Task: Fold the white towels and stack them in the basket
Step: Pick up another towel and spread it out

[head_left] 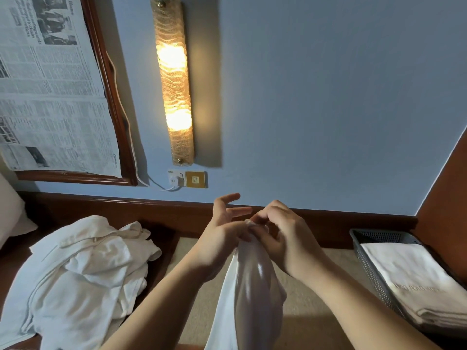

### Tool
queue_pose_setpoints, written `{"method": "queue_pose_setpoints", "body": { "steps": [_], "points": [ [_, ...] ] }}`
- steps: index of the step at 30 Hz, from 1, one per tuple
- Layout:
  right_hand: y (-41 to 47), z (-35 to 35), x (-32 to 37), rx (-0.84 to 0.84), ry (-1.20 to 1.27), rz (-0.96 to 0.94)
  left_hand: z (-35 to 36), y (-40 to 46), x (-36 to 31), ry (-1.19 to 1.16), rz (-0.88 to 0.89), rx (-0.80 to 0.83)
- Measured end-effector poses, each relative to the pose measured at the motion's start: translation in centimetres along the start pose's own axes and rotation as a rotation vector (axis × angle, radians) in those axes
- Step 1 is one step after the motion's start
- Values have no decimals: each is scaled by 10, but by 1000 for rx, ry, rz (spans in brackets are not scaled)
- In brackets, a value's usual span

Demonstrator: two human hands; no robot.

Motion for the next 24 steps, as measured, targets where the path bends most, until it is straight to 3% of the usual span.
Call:
{"method": "queue_pose_setpoints", "body": {
  "steps": [5, 9, 14, 18, 24],
  "points": [
    [8, -6, -1, -1, 42, 127, -8, -24, -1, 411, 220, -312],
    [15, -8, -4, 10, 84, 215, -9, -42, 3, 459, 278, -520],
    [19, -10, -2, 12, 128, 266, -7, -49, 3, 621, 341, -658],
    [22, -17, -1, 8, 118, 292, -4, -45, 22, 613, 258, -563],
    [20, -26, -3, 31, 154, 318, -1, -40, 63, 351, 134, -288]
  ]
}}
Point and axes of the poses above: each hand's wrist, its own y-axis towards the middle knuckle, its own z-axis out of the palm, x = y × z, the point moved 9 cm from there along y, towards the middle knuckle, and after that the axes turned 11 degrees about y, right-handed, at the moved point
